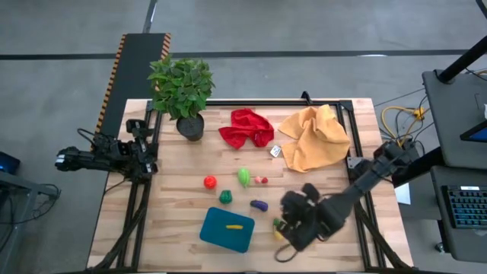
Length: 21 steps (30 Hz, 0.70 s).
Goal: Pick and placing Produce into tupperware
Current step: Put the bottom peach into the blue basket
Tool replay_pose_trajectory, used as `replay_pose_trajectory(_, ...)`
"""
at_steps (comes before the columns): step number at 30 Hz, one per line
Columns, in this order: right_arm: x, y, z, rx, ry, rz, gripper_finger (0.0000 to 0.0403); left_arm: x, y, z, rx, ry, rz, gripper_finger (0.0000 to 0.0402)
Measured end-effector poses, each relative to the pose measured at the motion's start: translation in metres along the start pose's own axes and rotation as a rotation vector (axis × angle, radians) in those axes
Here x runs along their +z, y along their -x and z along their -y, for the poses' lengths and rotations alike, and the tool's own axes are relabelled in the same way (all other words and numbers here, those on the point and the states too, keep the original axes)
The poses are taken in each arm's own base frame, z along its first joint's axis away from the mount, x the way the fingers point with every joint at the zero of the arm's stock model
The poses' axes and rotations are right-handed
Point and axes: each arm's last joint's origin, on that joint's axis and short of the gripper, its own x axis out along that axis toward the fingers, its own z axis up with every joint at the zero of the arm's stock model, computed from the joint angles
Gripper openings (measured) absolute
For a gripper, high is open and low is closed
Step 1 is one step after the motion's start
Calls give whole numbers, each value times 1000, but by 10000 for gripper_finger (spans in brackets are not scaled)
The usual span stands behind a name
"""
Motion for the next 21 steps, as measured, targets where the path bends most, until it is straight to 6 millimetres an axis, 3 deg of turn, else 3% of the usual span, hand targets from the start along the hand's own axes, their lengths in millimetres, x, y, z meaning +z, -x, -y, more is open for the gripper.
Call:
replay_pose_trajectory(4, -22, 9, 9, -104, -120, 5, 130, -1, 0, 0, -3, -1, -5, 199)
replay_pose_trajectory(8, -42, 3, 12, -180, -263, -18, 144, -1, 0, 0, -2, -1, -4, 199)
replay_pose_trajectory(21, -75, -40, 19, -346, -520, -96, 284, 0, 0, 0, -2, -1, -3, 199)
